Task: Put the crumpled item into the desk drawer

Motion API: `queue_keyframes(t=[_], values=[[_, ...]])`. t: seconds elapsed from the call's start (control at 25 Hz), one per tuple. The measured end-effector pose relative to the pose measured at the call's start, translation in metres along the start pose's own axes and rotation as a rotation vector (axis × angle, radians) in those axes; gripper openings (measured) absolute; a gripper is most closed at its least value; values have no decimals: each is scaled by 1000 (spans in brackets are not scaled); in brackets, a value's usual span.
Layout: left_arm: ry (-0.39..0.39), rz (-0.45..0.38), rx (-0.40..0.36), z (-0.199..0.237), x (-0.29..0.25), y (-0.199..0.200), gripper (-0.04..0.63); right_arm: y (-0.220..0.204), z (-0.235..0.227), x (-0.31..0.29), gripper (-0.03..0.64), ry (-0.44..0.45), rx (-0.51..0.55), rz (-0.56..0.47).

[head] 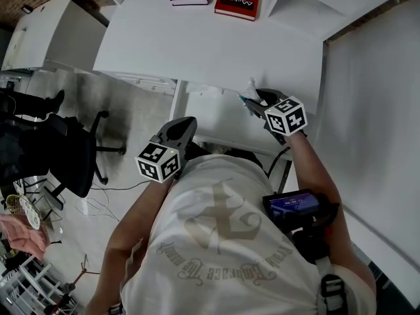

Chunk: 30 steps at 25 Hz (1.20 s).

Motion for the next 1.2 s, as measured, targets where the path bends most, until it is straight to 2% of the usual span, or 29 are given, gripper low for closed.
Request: queue_keyframes(t=[0.84, 1.2], values=[[120, 16, 123, 14, 19, -36, 21, -39, 48, -67, 201, 195, 119, 191], [162, 20, 179, 15, 26, -52, 21, -73, 54, -95, 201, 227, 161, 319]])
Point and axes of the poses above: the fingertips, and each gripper's own axes: x backward along the fingers, z to its left, y out of its top, the point moved 1 cm from there along x, backward along the fingers, and after that the axes turned 8 degrees about y, right-handed, at the moved point
